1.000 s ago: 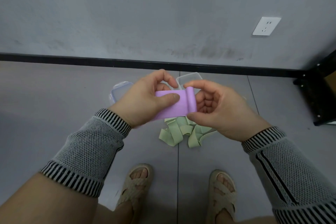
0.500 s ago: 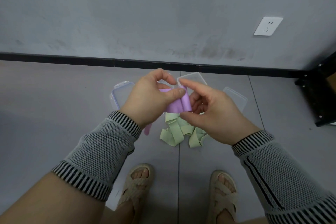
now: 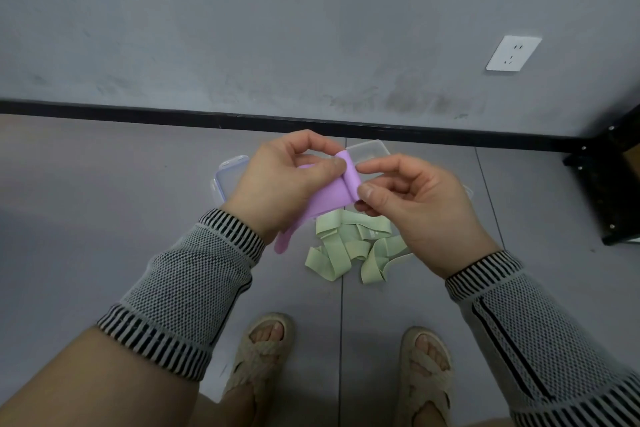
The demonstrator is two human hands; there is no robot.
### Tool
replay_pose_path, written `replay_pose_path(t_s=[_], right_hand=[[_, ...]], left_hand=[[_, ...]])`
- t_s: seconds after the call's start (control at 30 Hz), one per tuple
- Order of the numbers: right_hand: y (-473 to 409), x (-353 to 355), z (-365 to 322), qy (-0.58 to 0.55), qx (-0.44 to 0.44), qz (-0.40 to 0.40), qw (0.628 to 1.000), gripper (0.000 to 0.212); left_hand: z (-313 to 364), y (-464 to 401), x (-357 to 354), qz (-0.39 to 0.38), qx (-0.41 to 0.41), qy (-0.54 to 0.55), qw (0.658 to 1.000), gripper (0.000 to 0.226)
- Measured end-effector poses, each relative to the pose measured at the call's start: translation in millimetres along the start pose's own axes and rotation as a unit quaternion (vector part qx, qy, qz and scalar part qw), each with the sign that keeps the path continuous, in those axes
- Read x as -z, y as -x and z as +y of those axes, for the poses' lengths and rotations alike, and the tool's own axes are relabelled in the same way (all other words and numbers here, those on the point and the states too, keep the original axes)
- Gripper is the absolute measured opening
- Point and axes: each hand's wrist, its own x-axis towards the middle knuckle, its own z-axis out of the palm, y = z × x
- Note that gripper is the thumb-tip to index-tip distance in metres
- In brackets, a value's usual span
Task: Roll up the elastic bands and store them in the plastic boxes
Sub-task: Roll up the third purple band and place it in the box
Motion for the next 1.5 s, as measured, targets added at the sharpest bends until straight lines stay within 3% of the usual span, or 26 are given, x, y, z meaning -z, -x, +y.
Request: replay_pose_path(t_s=[0.17,0.3,0.5,0.57,0.77,0.97,1.2,1.5], right_hand=[[0.6,-3.3,-0.2,0.022,0.019,0.000,1.000,0.026],[1.3,-4.5,-2.2,0.001,0.000,0.004,1.000,0.020],[-1.1,-8.8,-0.5,-0.023,-0.050,0.023,0.998,0.020],[-3.2,-5.1,0.5,-0.034,-0.063,0.035,0.997,0.021],[-9.3,18.5,1.9,-0.103,-0.108,0.105,0.983,0.018],[-12.4,26.6,4.0,-0.176,-0.175,0.188,0.950,0.011],[-15.0,27.7,8.6,-0.171,-0.190,0.197,0.946,0.011],[-17.2,22.6,11.8,-0.113,-0.139,0.251,0.951,0.011]], left_hand=[[2.1,0.8,-1.7,0.001,0.010,0.018,1.000,0.013],[-0.2,-1.4,-0.8,0.014,0.005,0.042,0.999,0.008],[0.5,1.7,-4.5,-0.002,-0.031,-0.028,0.999,0.001],[-3.2,-1.0,-3.1,0.004,-0.037,-0.058,0.998,0.009],[-12.3,-7.5,10.3,-0.032,0.015,-0.155,0.987,0.009],[-11.5,-13.1,10.7,0.029,0.110,0.010,0.993,0.017],[-10.9,-16.2,7.4,0.042,0.157,0.117,0.980,0.016],[-8.8,-14.4,6.4,0.071,0.112,0.100,0.986,0.004]])
